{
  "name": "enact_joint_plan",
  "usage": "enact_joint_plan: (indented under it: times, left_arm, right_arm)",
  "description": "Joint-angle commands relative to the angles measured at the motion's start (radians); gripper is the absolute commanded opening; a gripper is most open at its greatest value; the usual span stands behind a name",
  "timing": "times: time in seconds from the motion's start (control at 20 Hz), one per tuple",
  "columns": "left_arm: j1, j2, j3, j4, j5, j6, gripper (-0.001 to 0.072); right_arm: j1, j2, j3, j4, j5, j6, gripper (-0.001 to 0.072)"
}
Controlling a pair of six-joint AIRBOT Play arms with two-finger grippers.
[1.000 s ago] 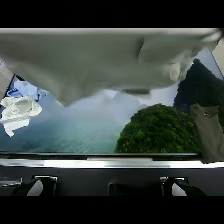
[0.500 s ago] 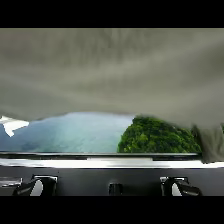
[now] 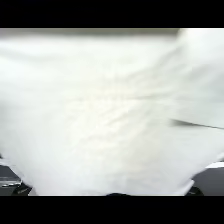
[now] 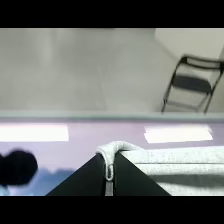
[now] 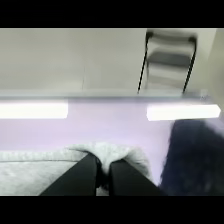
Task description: Fold the clothes and pants, and hang the long-sleeved shirts on hangers.
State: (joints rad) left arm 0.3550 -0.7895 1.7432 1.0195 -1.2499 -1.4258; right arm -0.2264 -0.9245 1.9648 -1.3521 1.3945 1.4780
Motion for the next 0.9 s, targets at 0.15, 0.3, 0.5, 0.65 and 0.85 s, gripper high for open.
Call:
enact_joint_plan:
  times: [0.15, 0.3, 0.5, 0.65, 0.85]
  left_arm:
    - [-0.142, -0.293, -0.593, 0.009, 0.138, 0.035, 0.0027]
    - [-0.176, -0.500, -0.608, -0.036, 0.297, 0.031, 0.0027]
    - [-0.175, -0.699, -0.485, -0.132, 0.457, 0.031, 0.0027]
    - [-0.180, -0.789, -0.393, -0.138, 0.474, 0.031, 0.0028]
    - [-0.206, -0.851, -0.357, -0.142, 0.544, 0.031, 0.0027]
  right_arm:
    - [0.001, -0.372, -0.545, 0.214, 0.100, 0.057, 0.0049]
    - [0.001, -0.560, -0.616, 0.313, -0.082, 0.056, 0.0049]
    - [0.002, -0.694, -0.581, 0.521, -0.464, 0.011, 0.0049]
    - [0.002, -0.760, -0.504, 0.598, -0.672, -0.033, 0.0049]
    - [0.002, -0.857, -0.430, 0.644, -0.711, -0.032, 0.0049]
